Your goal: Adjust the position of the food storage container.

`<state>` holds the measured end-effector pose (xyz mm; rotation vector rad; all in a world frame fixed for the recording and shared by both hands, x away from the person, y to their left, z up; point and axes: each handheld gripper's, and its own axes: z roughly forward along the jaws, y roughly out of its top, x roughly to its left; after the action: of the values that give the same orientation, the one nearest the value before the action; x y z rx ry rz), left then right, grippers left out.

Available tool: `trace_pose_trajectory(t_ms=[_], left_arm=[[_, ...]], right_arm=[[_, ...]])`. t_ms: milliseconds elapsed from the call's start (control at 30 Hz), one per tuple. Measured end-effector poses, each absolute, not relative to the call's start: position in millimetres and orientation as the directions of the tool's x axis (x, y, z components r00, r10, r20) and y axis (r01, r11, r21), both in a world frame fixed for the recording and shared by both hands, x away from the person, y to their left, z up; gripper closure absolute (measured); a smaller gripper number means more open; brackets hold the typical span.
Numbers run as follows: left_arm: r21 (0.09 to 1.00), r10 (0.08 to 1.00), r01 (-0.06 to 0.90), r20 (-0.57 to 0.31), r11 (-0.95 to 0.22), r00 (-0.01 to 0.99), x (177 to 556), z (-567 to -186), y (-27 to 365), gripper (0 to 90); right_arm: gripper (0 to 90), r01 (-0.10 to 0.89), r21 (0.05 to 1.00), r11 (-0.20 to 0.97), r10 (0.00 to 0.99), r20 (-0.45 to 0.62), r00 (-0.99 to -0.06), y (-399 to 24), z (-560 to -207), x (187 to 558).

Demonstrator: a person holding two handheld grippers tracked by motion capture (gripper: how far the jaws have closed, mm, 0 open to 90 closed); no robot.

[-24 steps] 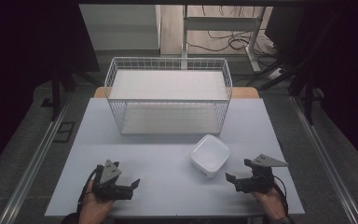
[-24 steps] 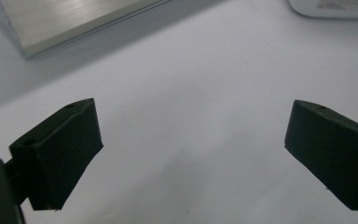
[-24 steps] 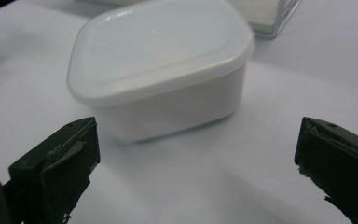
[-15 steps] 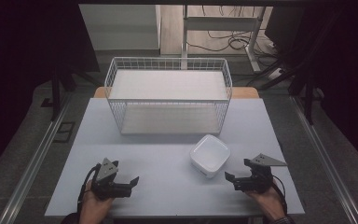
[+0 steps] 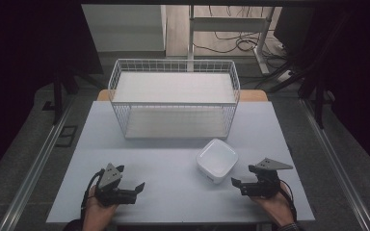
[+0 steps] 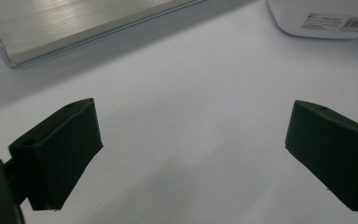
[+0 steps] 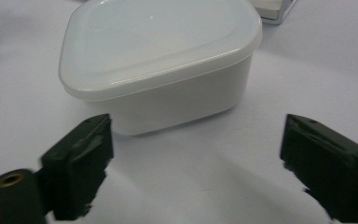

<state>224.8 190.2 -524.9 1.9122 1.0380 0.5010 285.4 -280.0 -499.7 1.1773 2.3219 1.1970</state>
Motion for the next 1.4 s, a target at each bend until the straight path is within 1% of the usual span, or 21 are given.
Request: trace_pose_trajectory(t_ms=[33,133,167,200,233,267,300,333,367,400,433,500,533,567,600,667,733,767,967,1200,1400], left_arm=[[0.844,0.82,0.466,-0.056,-0.266,0.57,225,-525,190,2.9],[0.852,0.799,0.451,-0.066,-0.267,0.597,224,-524,188,2.5],[0.852,0.797,0.448,-0.061,-0.272,0.6,224,-524,187,2.4],[0.843,0.798,0.453,-0.049,-0.289,0.601,224,-525,185,2.4],[0.84,0.797,0.457,-0.05,-0.293,0.602,225,-526,185,2.4],[0.84,0.797,0.457,-0.05,-0.293,0.602,225,-526,185,2.4],[0.838,0.796,0.461,-0.055,-0.291,0.603,225,-526,184,2.4],[0.838,0.796,0.461,-0.055,-0.291,0.603,225,-526,184,2.4],[0.839,0.797,0.461,-0.056,-0.29,0.602,225,-526,184,2.4],[0.839,0.797,0.461,-0.056,-0.29,0.602,225,-526,184,2.4],[0.837,0.8,0.464,-0.055,-0.289,0.598,225,-526,185,2.4],[0.837,0.802,0.466,-0.056,-0.287,0.594,225,-526,185,2.5],[0.837,0.804,0.468,-0.057,-0.285,0.592,225,-526,185,2.5],[0.837,0.805,0.47,-0.06,-0.282,0.591,226,-526,186,2.5],[0.837,0.805,0.472,-0.064,-0.279,0.589,226,-526,186,2.5],[0.837,0.806,0.472,-0.064,-0.278,0.588,226,-526,186,2.5],[0.838,0.804,0.469,-0.063,-0.279,0.592,226,-526,186,2.5],[0.839,0.801,0.467,-0.064,-0.281,0.596,226,-526,185,2.5],[0.835,0.795,0.462,-0.051,-0.298,0.605,225,-526,183,2.5],[0.835,0.794,0.462,-0.049,-0.301,0.605,225,-526,183,2.5],[0.833,0.792,0.465,-0.054,-0.3,0.608,225,-526,182,2.8]], right_arm=[[14.7,0.539,0.776,0.326,0.767,0.116,-0.631,-280,-500,285],[26.1,0.534,0.774,0.34,0.766,0.101,-0.635,-282,-497,286],[30.9,0.533,0.773,0.344,0.767,0.095,-0.634,-282,-495,287],[39.1,0.532,0.768,0.356,0.769,0.083,-0.634,-284,-493,290],[43.8,0.535,0.766,0.357,0.772,0.08,-0.631,-285,-492,291],[43.8,0.535,0.766,0.357,0.772,0.08,-0.631,-285,-492,291],[52.3,0.538,0.762,0.36,0.771,0.081,-0.631,-287,-490,295],[52.3,0.538,0.762,0.36,0.771,0.081,-0.631,-287,-490,295],[60.6,0.527,0.765,0.37,0.77,0.065,-0.635,-289,-489,298],[60.6,0.527,0.765,0.37,0.77,0.065,-0.635,-289,-489,298],[67.8,0.528,0.759,0.381,0.771,0.055,-0.635,-290,-488,302],[73.9,0.534,0.752,0.387,0.769,0.057,-0.637,-291,-489,305],[73.9,0.534,0.752,0.387,0.769,0.057,-0.637,-291,-489,305],[80.6,0.53,0.752,0.393,0.77,0.046,-0.637,-293,-489,309],[80.6,0.53,0.752,0.393,0.77,0.046,-0.637,-293,-489,309],[87.7,0.525,0.757,0.388,0.776,0.04,-0.63,-295,-488,314],[89.2,0.526,0.765,0.372,0.781,0.049,-0.623,-296,-486,319],[89.3,0.543,0.762,0.351,0.783,0.079,-0.617,-295,-487,326],[89.3,0.547,0.759,0.353,0.795,0.065,-0.603,-289,-487,346],[89.2,0.536,0.74,0.406,0.759,0.052,-0.648,-275,-496,375],[89.2,0.52,0.735,0.434,0.729,0.053,-0.683,-272,-496,376]])
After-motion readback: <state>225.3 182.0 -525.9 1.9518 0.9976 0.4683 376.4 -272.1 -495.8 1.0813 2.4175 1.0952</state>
